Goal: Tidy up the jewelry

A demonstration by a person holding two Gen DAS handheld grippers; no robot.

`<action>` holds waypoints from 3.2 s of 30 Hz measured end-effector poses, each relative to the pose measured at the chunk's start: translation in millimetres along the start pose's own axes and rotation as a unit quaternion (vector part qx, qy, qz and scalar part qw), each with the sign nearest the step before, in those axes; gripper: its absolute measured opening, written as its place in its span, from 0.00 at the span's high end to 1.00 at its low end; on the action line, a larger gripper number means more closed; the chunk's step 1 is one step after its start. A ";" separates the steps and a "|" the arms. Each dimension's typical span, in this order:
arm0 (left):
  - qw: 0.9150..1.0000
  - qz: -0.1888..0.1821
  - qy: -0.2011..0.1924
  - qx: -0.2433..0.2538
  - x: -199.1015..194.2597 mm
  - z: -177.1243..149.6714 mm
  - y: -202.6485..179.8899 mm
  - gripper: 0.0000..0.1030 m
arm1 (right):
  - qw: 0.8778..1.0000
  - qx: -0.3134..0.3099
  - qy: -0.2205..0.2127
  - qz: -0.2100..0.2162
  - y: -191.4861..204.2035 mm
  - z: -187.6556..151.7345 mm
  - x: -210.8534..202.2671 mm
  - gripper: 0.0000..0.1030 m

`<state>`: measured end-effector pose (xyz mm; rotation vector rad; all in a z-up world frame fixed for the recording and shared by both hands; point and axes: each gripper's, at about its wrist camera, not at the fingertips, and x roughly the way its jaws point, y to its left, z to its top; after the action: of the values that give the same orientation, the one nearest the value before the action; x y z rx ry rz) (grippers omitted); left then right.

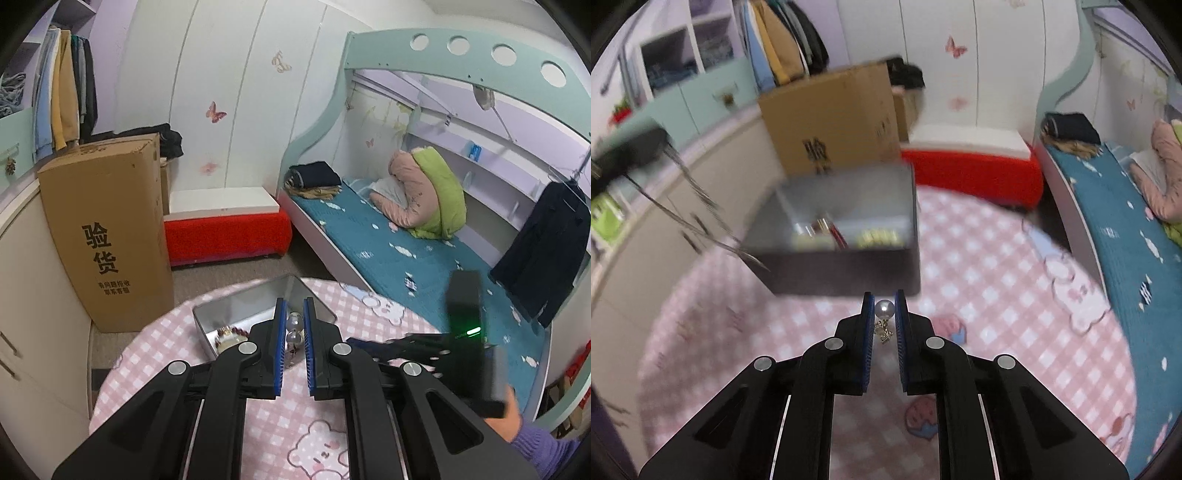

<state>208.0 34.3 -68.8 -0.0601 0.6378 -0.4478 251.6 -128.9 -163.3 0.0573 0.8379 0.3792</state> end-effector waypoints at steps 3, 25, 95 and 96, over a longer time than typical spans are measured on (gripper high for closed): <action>1.000 -0.001 -0.007 -0.006 1.7 10.9 3.4 0.93 | 0.999 0.014 -0.020 0.034 -0.1 21.6 -14.3 0.89; 0.992 0.028 0.106 -0.056 99.1 -20.8 47.7 0.92 | 0.993 0.065 0.040 0.086 7.3 40.3 57.1 0.88; 0.957 0.206 -0.201 0.036 -196.5 -57.8 -127.4 0.07 | 0.958 -0.054 -0.260 -0.104 103.2 -58.6 -304.3 0.10; 0.957 0.205 -0.202 0.036 -196.7 -57.4 -127.7 0.07 | 0.958 -0.054 -0.261 -0.104 103.8 -58.2 -304.2 0.10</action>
<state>-15.0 6.6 19.8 0.0507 0.2177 -0.0491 -7.2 -144.5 35.4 -0.0320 0.2948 0.1937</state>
